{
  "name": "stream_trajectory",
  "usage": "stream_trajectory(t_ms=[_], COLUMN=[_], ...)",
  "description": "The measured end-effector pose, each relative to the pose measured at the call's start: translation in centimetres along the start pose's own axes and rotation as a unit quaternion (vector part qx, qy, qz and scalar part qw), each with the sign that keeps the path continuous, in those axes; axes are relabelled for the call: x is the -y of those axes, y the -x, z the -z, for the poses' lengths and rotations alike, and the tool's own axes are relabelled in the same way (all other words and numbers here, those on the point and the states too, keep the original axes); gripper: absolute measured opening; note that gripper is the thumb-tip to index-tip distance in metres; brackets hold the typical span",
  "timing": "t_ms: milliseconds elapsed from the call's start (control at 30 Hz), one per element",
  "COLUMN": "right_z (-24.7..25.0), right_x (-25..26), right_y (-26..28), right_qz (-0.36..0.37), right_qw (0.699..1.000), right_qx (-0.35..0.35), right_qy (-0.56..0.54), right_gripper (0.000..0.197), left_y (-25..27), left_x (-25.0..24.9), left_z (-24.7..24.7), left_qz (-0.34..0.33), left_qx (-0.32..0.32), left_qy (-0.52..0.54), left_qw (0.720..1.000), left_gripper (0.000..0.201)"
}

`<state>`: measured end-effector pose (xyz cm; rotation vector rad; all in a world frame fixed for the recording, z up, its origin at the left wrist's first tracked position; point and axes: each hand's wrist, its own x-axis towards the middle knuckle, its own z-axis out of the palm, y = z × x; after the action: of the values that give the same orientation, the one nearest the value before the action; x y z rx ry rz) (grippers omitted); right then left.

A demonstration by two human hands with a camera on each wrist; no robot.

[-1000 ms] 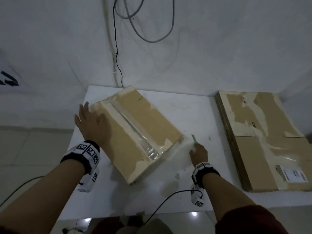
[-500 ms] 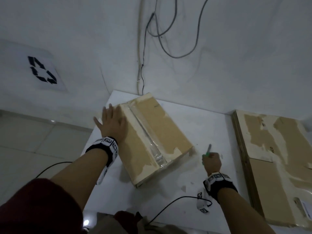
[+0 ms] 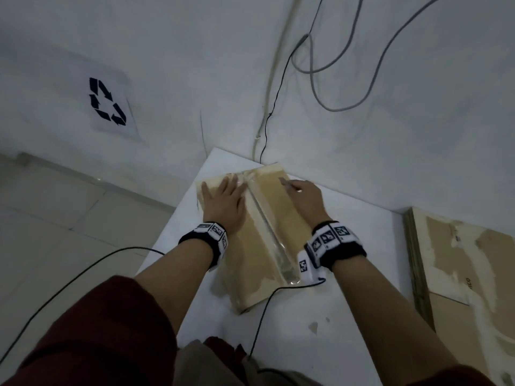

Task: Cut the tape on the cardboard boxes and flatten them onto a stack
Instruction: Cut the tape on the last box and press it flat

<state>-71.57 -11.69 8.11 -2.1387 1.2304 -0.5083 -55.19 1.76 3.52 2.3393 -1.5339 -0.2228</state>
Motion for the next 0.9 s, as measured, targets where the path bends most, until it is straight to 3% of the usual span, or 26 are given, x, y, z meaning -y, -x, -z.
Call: stream_trajectory(t_ms=[300,600,900], right_z=[-7.1,-7.7,-7.5], right_x=[5.5,6.3,7.8], right_y=[-1.5,-2.1,-2.4], right_qz=[0.012,0.033,0.025], right_qw=[0.999,0.998,0.991], right_qx=[-0.016,-0.025,0.01], right_qy=[-0.04,0.05,0.132], right_gripper=[0.017,0.02,0.024], left_y=[-0.4,-0.5,-0.5], left_x=[0.5,0.4,0.4], left_z=[0.0,-0.1,-0.2], left_qz=[0.016,0.019,0.019], left_qx=[-0.01,-0.027,-0.029], left_qy=[0.04,0.055,0.055], left_qw=[0.999,0.998,0.998], left_gripper=[0.05,0.048,0.049])
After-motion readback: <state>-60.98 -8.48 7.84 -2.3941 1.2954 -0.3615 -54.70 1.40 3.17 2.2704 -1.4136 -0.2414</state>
